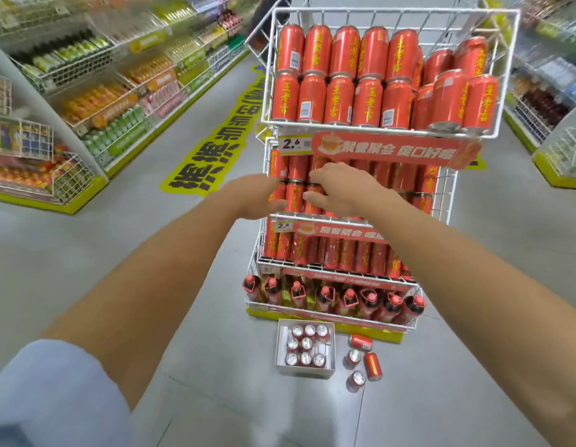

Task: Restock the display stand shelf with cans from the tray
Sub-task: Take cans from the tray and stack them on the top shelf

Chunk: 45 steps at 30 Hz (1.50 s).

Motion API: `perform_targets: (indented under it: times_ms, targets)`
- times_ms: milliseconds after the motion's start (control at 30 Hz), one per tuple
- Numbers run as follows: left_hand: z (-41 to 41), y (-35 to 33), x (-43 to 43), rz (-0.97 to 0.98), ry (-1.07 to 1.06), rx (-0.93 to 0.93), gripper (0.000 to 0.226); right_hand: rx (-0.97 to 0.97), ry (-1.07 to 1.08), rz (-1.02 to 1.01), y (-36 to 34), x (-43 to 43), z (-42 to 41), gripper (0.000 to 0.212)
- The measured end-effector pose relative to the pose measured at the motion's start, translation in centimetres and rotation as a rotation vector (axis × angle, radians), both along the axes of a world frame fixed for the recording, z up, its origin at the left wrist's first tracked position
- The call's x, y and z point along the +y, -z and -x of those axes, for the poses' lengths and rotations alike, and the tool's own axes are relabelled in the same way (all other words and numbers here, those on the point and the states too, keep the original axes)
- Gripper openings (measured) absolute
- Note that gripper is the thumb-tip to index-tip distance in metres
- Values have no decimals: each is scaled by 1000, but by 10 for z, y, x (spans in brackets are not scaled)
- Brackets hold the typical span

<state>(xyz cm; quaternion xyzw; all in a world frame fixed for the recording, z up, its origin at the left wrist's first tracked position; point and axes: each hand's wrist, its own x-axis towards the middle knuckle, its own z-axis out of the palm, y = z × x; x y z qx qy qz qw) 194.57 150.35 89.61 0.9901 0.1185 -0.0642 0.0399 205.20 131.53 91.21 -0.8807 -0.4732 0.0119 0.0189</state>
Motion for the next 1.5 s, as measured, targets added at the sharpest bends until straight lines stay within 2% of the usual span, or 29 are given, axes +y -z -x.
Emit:
perform_targets:
  times_ms: [200, 400, 500, 700, 833, 933, 1133, 1500]
  targets:
    - [-4, 131, -13, 134, 1, 155, 50, 158, -10, 102, 137, 4, -11, 58]
    - [13, 313, -19, 278, 11, 330, 41, 355, 34, 244, 322, -13, 3, 53]
    - [22, 406, -23, 325, 36, 358, 43, 436, 29, 306, 415, -25, 13, 50]
    - [9, 592, -16, 320, 44, 427, 84, 441, 54, 372, 586, -33, 7, 46]
    - [-17, 692, -4, 278, 56, 401, 58, 447, 110, 351, 686, -29, -18, 50]
    - [-36, 756, 6, 275, 50, 383, 59, 421, 119, 335, 750, -24, -38, 55]
    - [-62, 849, 8, 225, 87, 365, 60, 367, 160, 319, 847, -24, -65, 64]
    - [-54, 927, 1, 296, 66, 368, 54, 341, 174, 289, 904, -31, -71, 56]
